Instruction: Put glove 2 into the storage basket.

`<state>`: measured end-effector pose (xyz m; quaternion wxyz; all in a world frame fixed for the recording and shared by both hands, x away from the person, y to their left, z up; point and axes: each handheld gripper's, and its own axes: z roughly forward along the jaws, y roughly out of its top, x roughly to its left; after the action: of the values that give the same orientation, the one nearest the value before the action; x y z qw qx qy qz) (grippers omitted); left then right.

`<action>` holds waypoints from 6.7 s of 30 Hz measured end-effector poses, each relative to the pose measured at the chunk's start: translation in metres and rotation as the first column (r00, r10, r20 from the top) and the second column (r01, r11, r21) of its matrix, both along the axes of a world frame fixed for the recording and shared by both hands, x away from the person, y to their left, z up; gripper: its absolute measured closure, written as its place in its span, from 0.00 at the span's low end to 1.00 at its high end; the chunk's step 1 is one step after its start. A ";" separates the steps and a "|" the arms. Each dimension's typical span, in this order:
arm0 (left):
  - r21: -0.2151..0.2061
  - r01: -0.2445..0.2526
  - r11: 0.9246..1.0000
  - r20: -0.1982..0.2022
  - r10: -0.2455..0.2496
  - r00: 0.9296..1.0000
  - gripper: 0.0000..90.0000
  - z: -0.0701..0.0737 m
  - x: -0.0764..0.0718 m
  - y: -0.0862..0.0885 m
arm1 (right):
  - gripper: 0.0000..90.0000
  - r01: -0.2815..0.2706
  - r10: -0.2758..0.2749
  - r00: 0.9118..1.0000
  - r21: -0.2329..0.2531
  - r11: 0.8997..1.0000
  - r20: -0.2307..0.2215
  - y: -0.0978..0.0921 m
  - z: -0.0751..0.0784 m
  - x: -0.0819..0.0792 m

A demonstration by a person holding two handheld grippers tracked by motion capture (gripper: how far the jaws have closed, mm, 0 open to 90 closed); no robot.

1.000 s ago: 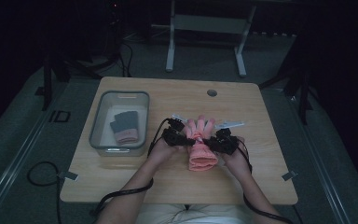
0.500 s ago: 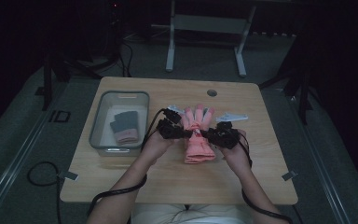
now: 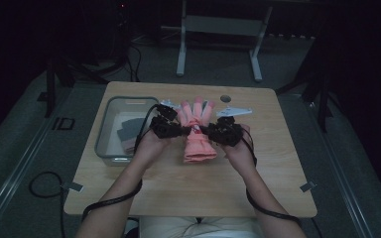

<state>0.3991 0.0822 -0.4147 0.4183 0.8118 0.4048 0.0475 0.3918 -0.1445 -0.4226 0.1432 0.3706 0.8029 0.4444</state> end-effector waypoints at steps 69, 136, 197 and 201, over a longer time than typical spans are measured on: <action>0.019 -0.335 0.942 -0.103 0.336 0.936 0.85 -0.029 0.015 0.182 | 0.80 -0.201 0.195 0.977 -0.071 0.977 -0.084 0.207 -0.018 0.068; 0.098 -0.459 0.883 -0.072 0.466 0.882 0.50 -0.044 0.023 0.177 | 0.52 -0.170 0.172 0.980 0.030 0.985 -0.105 0.133 -0.022 0.079; -0.014 0.036 0.999 0.210 -0.033 0.977 0.02 -0.006 -0.062 0.054 | 0.22 -0.261 0.261 0.965 -0.042 0.964 -0.016 0.057 -0.048 0.039; 0.002 0.073 0.997 0.221 -0.071 0.973 0.02 -0.013 -0.070 0.043 | 0.22 -0.254 0.255 0.967 -0.048 0.966 0.002 0.042 -0.054 0.031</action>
<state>0.3289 0.1252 -0.4274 0.4646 0.8143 0.3262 0.1211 0.4226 -0.1022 -0.4771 0.0970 0.2591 0.8536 0.4415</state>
